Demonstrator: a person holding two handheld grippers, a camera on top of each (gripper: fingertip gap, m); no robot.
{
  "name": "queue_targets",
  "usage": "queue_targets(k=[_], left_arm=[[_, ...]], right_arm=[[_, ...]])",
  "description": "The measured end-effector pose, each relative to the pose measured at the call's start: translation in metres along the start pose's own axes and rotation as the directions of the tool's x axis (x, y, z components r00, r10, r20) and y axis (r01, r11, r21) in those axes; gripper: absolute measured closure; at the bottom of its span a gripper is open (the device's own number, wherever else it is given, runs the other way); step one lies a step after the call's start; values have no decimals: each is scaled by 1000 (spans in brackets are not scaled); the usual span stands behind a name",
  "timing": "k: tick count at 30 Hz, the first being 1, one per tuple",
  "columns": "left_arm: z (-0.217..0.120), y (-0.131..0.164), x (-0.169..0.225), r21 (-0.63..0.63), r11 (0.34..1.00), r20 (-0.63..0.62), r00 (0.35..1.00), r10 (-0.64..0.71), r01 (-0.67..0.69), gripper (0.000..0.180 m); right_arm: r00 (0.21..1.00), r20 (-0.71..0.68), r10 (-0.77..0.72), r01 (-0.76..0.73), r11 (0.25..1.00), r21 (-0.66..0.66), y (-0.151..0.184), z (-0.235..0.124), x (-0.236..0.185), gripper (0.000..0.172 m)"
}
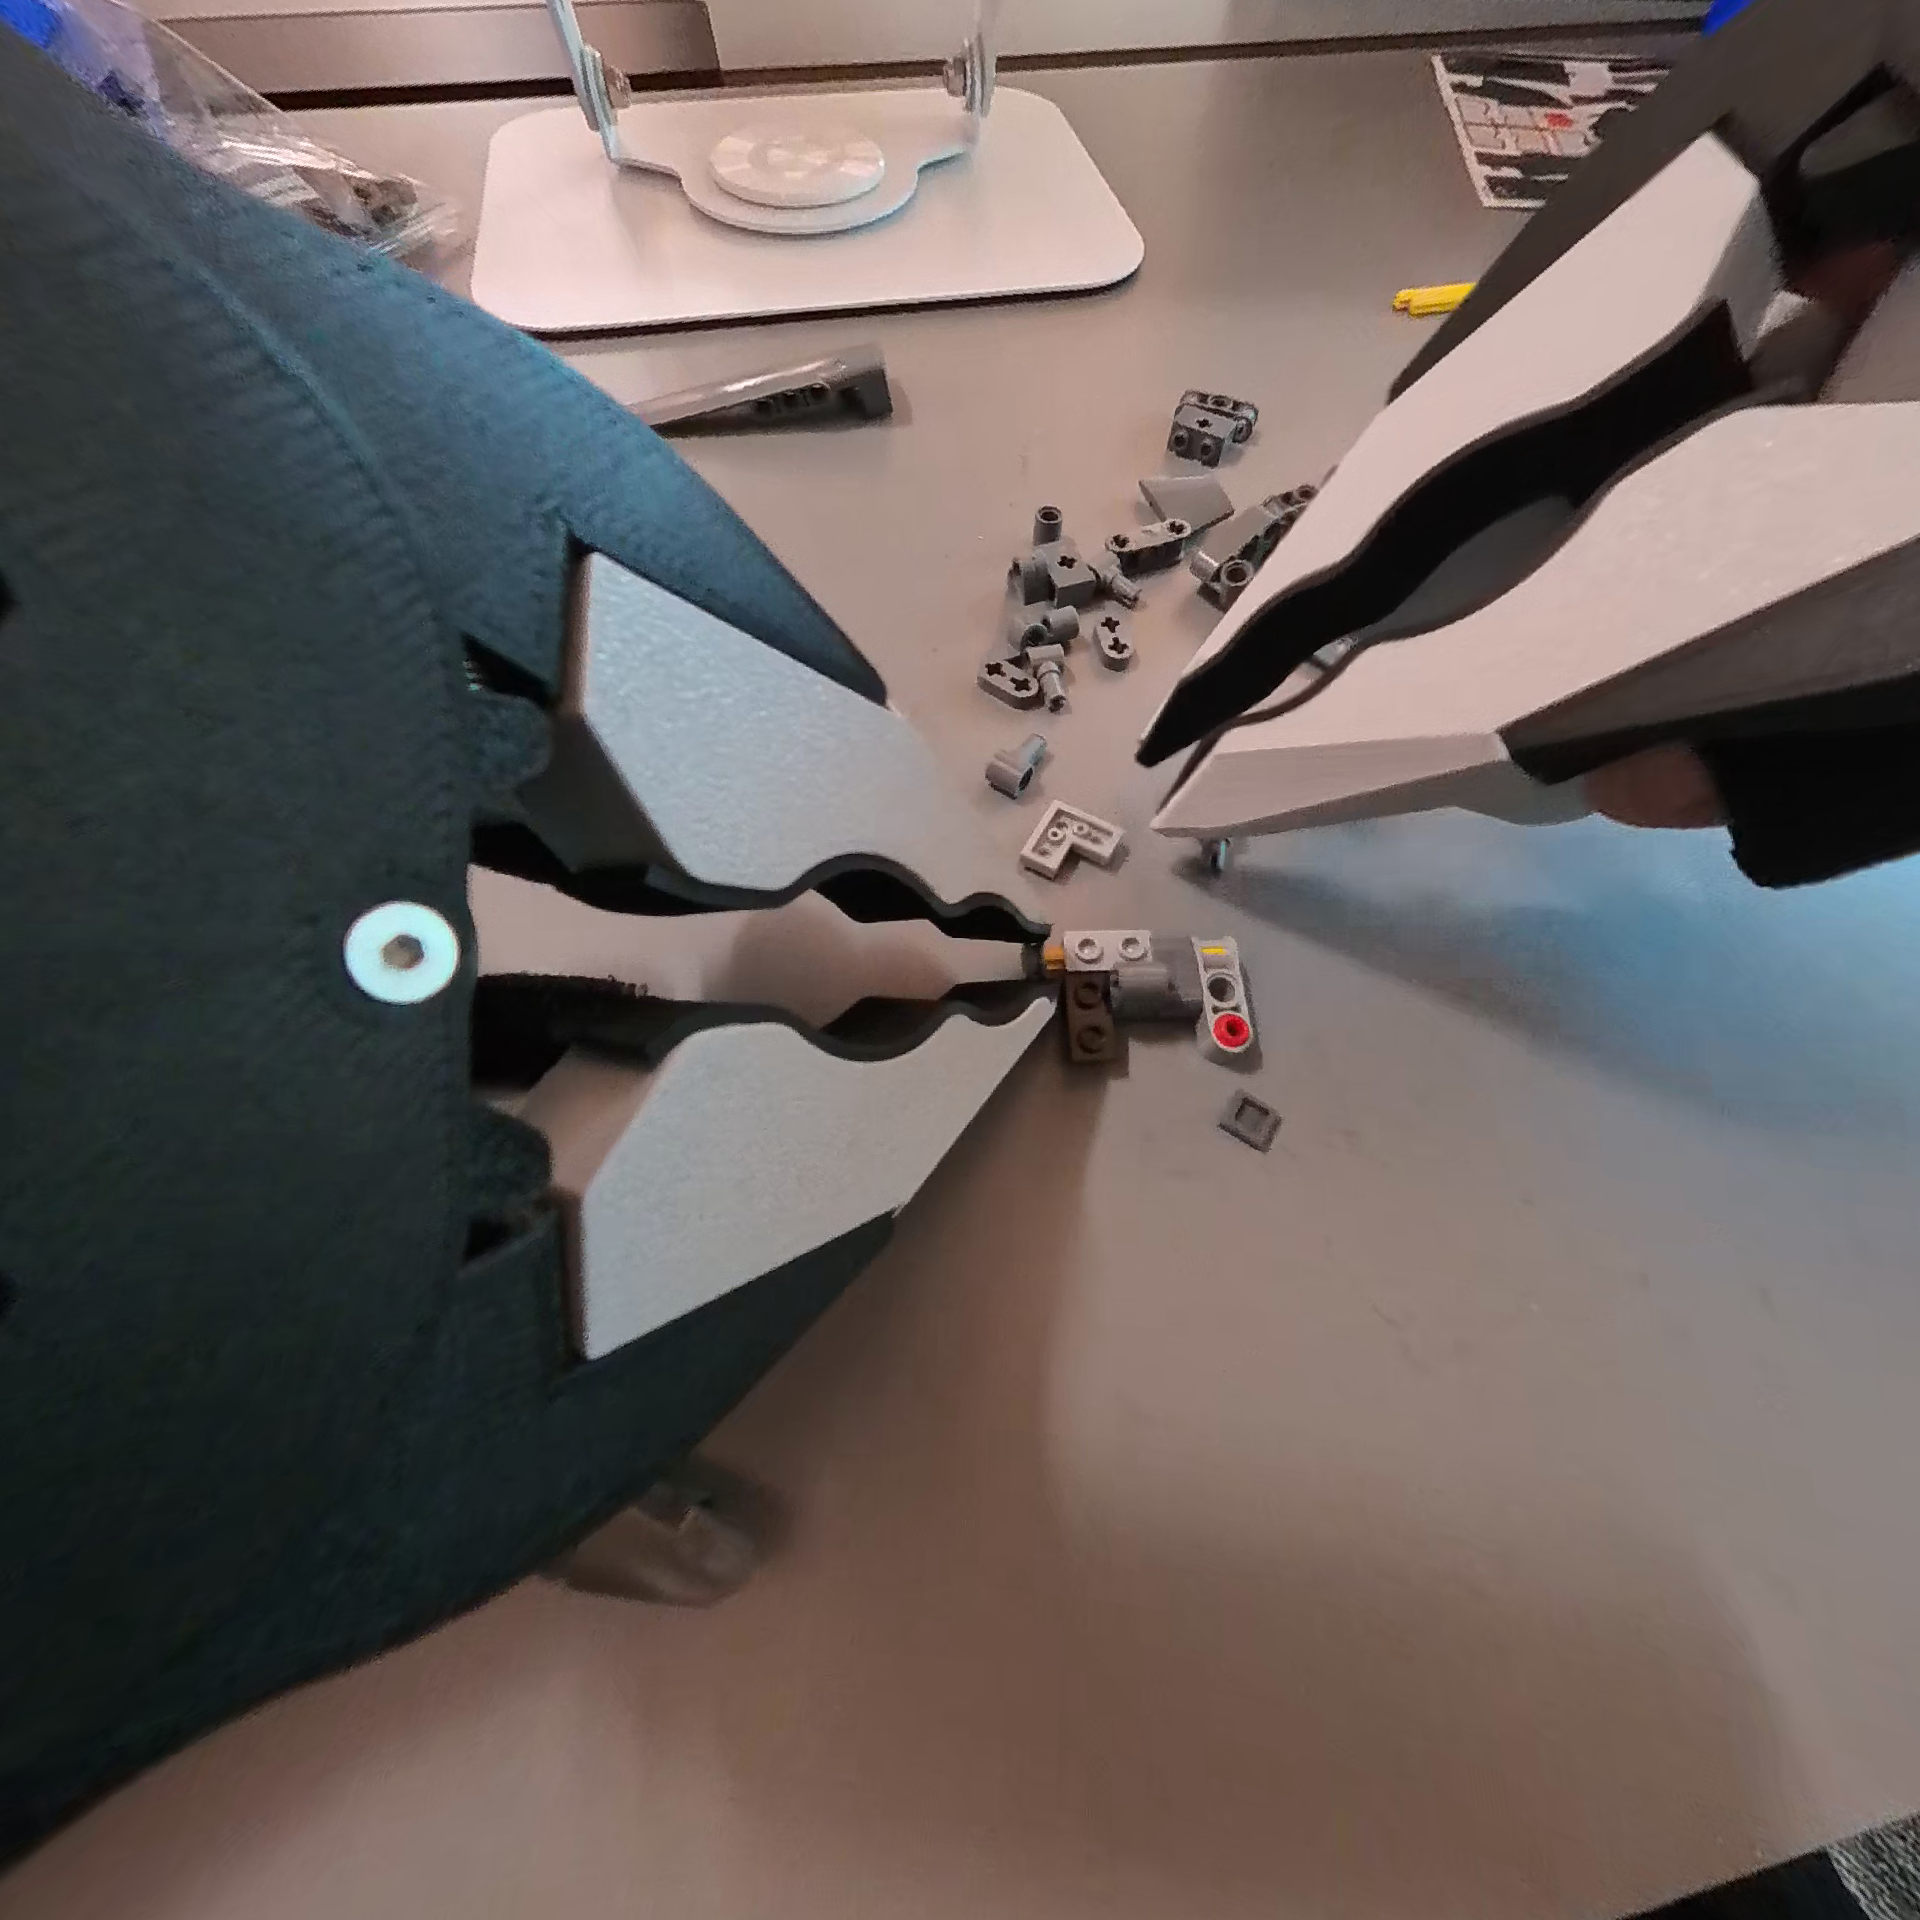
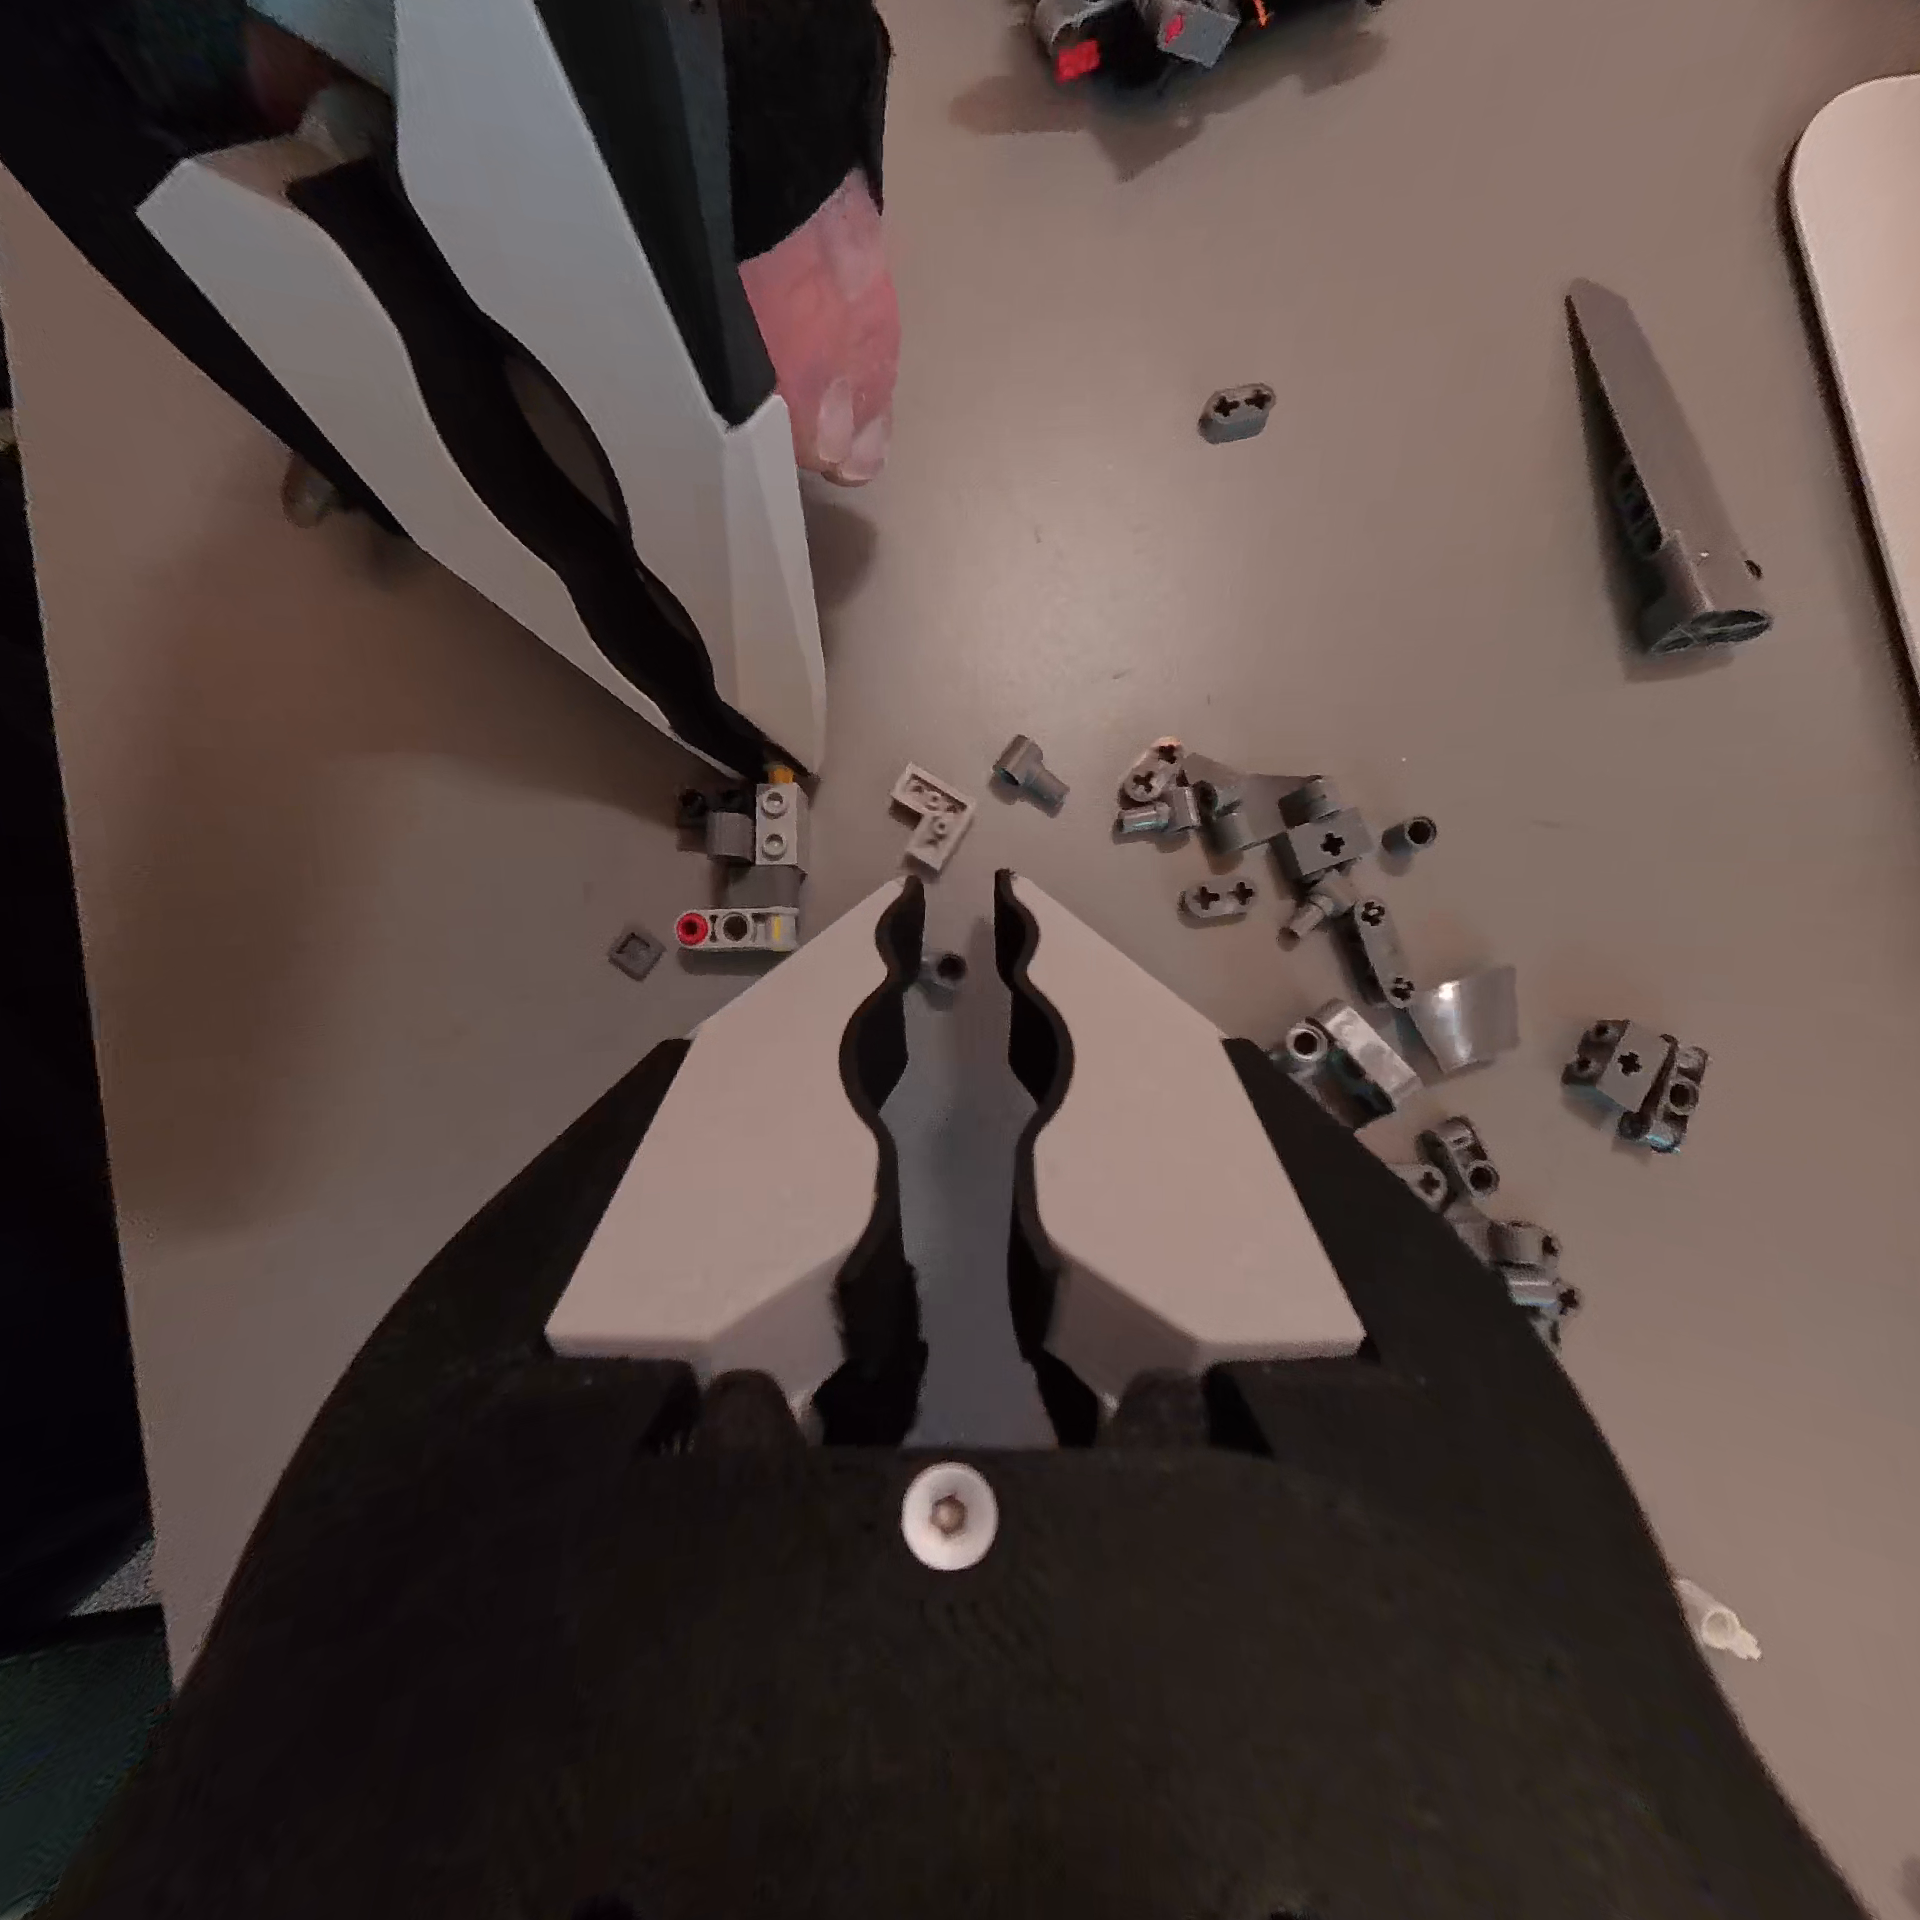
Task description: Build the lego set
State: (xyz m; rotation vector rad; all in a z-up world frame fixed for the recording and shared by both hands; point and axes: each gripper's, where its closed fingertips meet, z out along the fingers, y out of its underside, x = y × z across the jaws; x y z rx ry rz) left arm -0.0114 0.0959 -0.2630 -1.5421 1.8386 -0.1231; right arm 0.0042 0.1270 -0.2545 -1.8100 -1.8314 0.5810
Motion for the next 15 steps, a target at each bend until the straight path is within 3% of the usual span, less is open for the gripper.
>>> queue_targets(k=[8,15], left_arm=[[-4,0,7,8,1000,-40,999,9,-9,175],[-8,-1,3,23,1000,-13,1000,-11,11,173]], right_arm=[[999,-26,-31,31,999,-17,-4,9,-5,153],[999,-32,12,-12,1000,11,-5,15,-4,166]])
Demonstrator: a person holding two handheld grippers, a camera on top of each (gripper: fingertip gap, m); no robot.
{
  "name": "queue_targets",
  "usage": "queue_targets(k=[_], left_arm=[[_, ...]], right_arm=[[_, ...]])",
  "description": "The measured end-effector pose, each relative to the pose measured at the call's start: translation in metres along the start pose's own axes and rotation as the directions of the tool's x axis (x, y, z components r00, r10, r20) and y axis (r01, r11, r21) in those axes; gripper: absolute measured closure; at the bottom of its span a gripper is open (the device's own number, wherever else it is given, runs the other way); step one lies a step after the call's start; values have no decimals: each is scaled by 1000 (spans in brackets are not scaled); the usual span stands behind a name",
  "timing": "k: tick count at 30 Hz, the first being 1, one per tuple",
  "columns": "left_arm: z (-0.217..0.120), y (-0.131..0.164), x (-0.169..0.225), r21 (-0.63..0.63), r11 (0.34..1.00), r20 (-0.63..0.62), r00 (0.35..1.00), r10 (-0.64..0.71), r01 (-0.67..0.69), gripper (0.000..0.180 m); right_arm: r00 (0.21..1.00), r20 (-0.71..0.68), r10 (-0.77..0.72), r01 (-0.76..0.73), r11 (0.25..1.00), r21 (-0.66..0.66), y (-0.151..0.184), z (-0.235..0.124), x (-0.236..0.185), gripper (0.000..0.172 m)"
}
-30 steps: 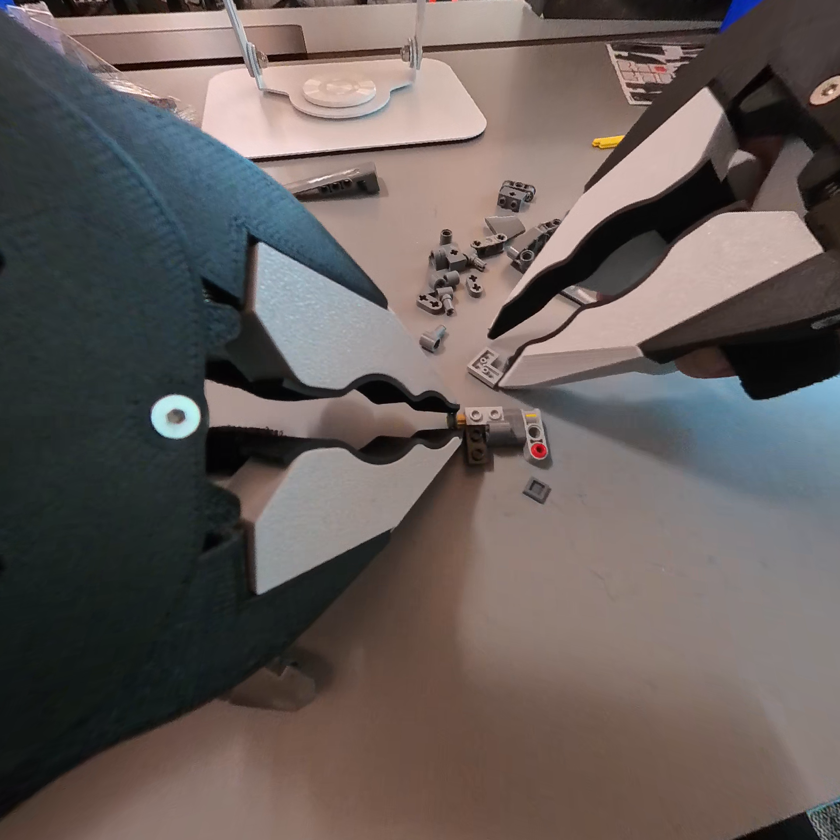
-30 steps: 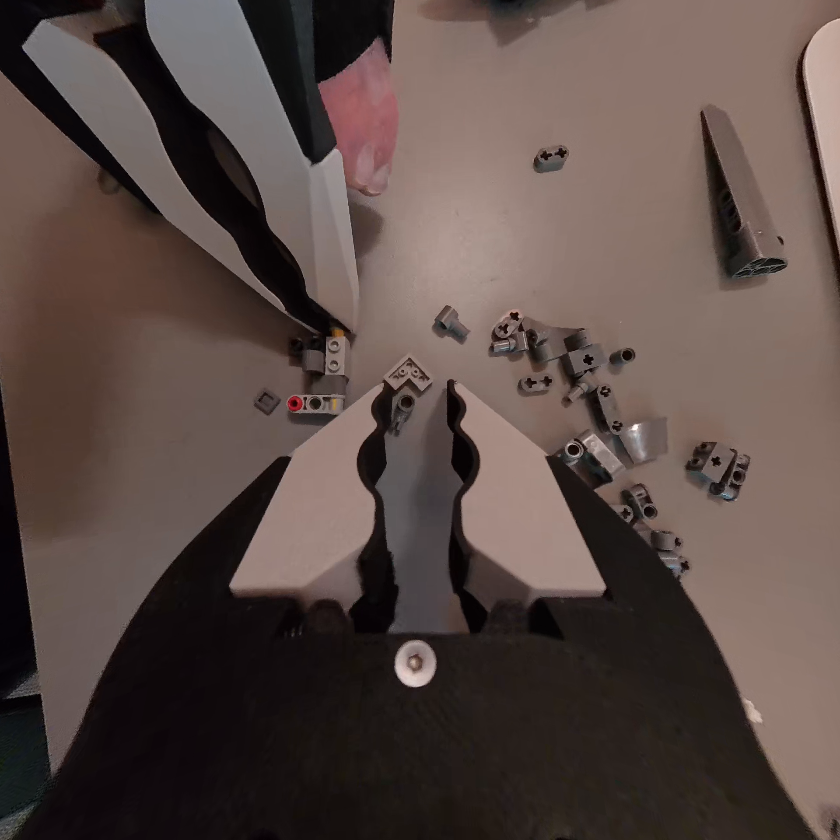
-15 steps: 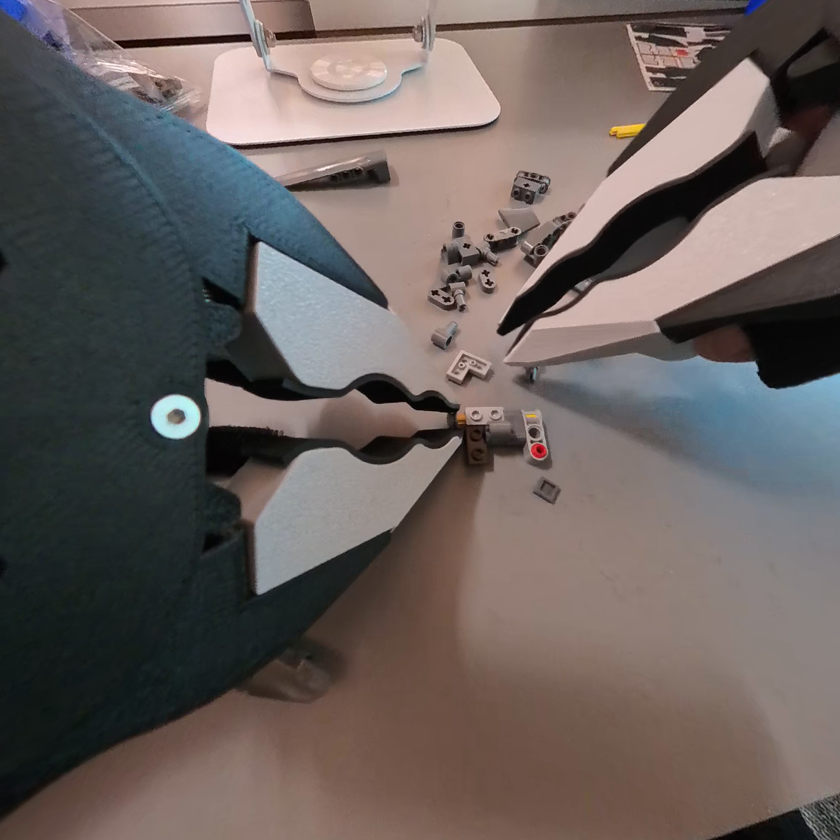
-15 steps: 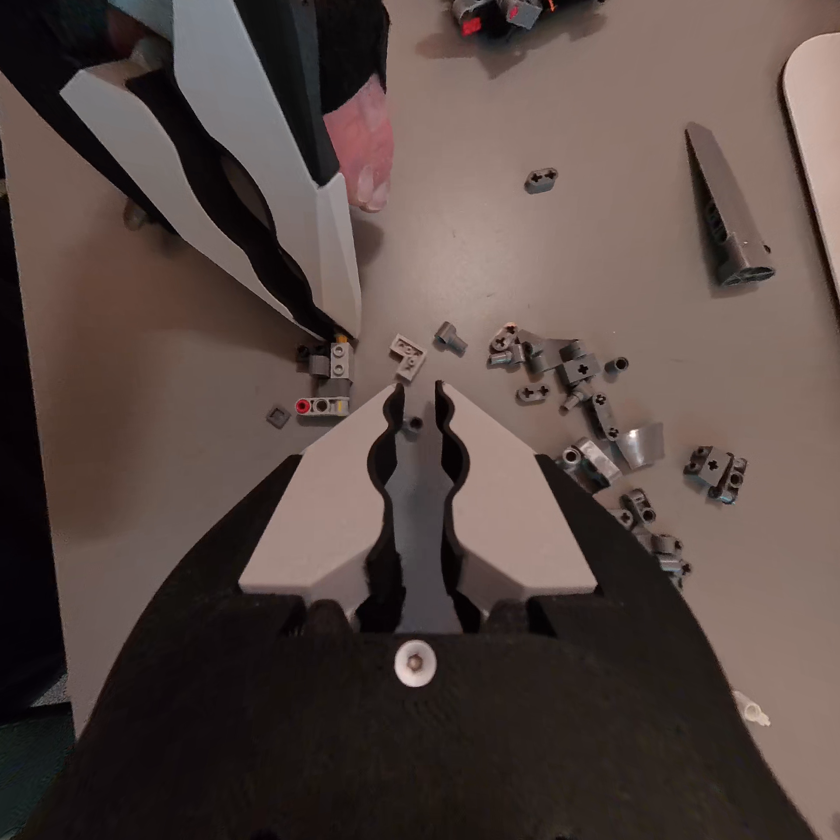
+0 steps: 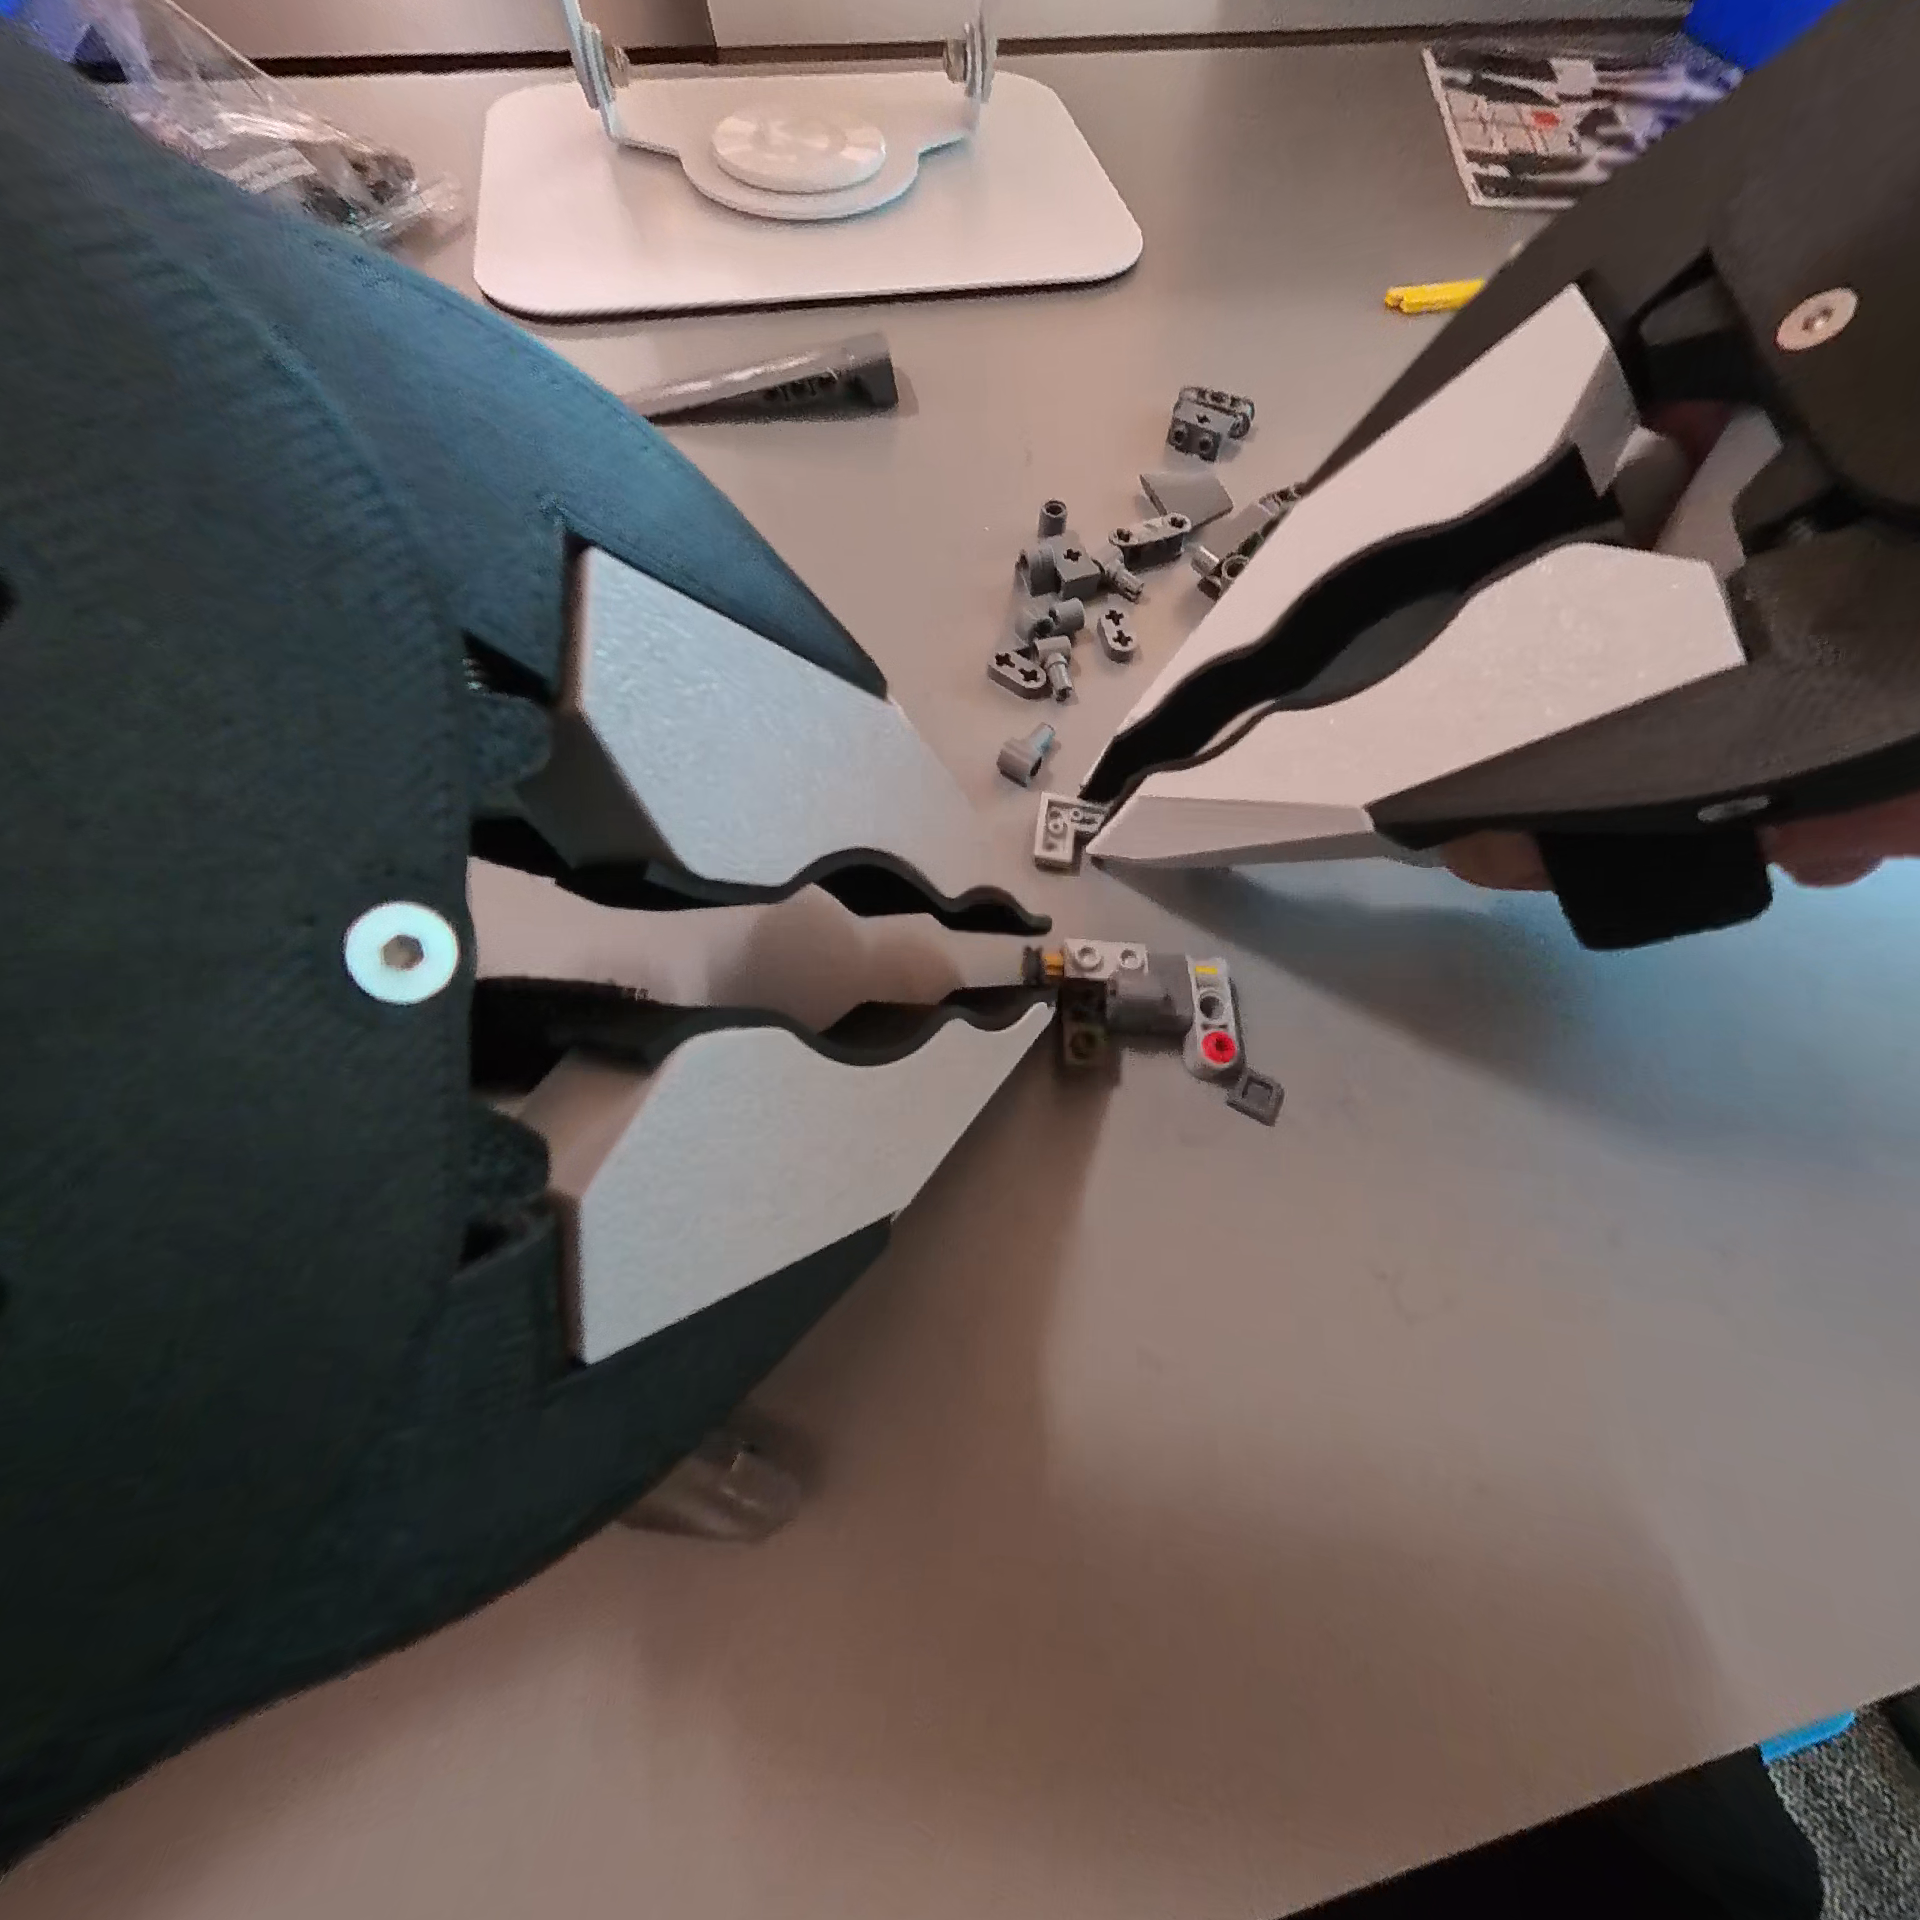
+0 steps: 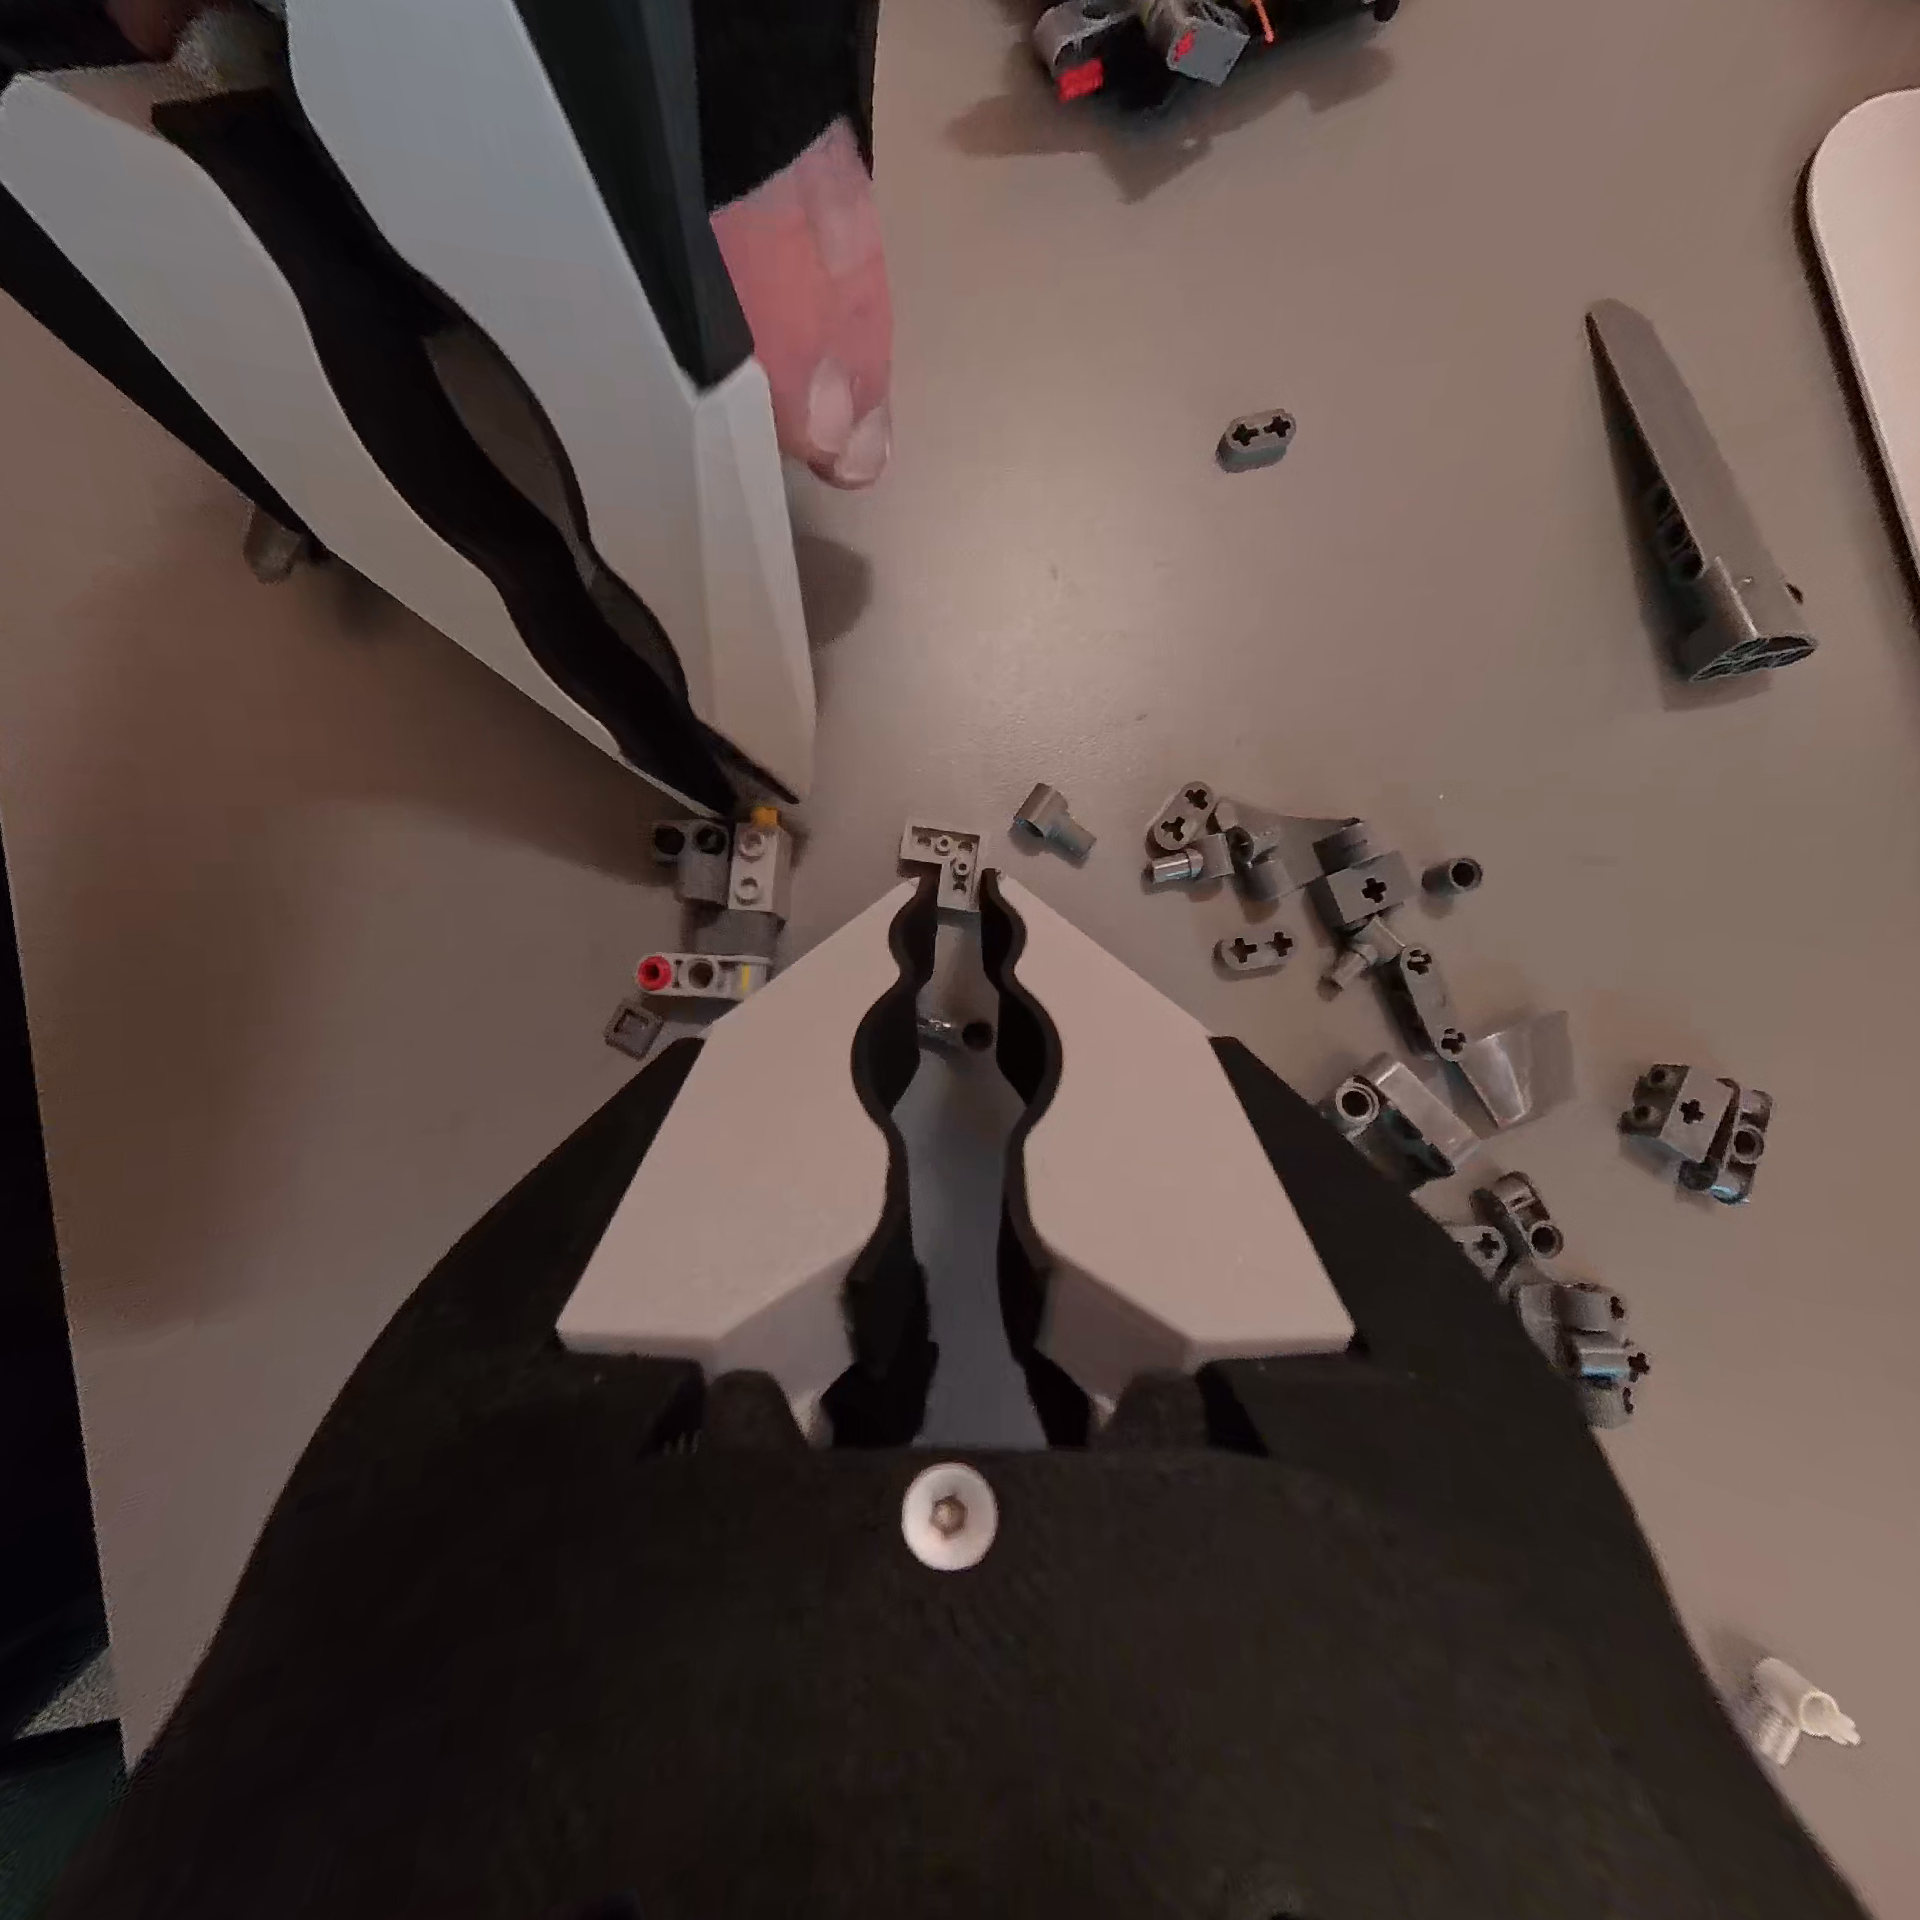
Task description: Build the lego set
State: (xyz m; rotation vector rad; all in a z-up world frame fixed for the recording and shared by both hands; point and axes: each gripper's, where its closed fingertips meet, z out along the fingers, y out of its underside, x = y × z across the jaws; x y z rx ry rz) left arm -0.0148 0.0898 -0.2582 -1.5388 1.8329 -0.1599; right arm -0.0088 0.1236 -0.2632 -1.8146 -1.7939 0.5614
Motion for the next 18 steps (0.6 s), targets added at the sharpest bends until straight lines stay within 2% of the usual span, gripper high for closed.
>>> queue_targets(k=[4,7,9,13,16,18], left_arm=[[-13,0,-7,21,1000,32,999,-17,16,161],[-30,-4,-29,51,999,165,986,7,-16,155],[-38,-11,-46,50,995,295,953,70,-89,154],[-43,-25,-72,-38,964,453,855,251,-263,153],[-44,-32,-92,-92,942,502,802,323,-322,154],[-42,-34,-100,-121,936,500,794,346,-331,154]], right_arm=[[999,-4,39,-39,998,49,1,-3,6,167],[994,37,100,-104,986,130,-6,-14,10,167],[987,78,138,-151,969,197,-16,-25,12,167],[983,91,157,-176,949,260,-32,-47,27,167],[987,60,152,-162,951,264,-40,-61,44,167],[990,40,139,-144,955,258,-45,-68,51,167]])
